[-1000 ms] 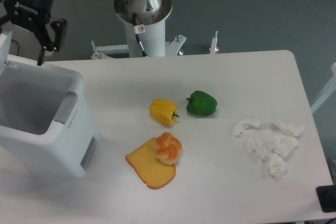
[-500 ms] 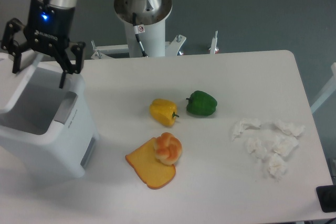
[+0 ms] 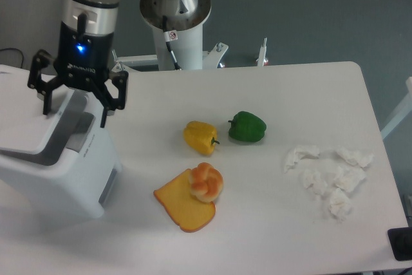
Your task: Close the trash can
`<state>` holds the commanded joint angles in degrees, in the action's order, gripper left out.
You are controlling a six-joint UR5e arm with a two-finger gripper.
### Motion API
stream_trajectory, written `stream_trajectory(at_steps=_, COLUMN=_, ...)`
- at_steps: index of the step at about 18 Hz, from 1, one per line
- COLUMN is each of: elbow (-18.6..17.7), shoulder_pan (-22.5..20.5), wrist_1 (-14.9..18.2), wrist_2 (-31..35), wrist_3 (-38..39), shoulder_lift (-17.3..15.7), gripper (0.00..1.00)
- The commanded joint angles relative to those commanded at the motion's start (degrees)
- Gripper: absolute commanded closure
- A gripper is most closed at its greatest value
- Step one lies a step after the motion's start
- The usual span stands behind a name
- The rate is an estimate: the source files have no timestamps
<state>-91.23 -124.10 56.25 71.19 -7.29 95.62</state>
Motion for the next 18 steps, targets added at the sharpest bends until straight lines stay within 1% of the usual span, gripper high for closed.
stream_trajectory(at_steps=10, elbow=-0.1, shoulder_pan=0.0, wrist_1=-0.5, wrist_2=1.1, wrist_3=0.0, shoulder_lift=1.7, gripper=0.00)
stream_trajectory(at_steps=18, elbow=-0.2, shoulder_pan=0.0, wrist_1=-0.4, wrist_2=1.2, wrist_3=0.0, shoulder_lift=1.9, gripper=0.00)
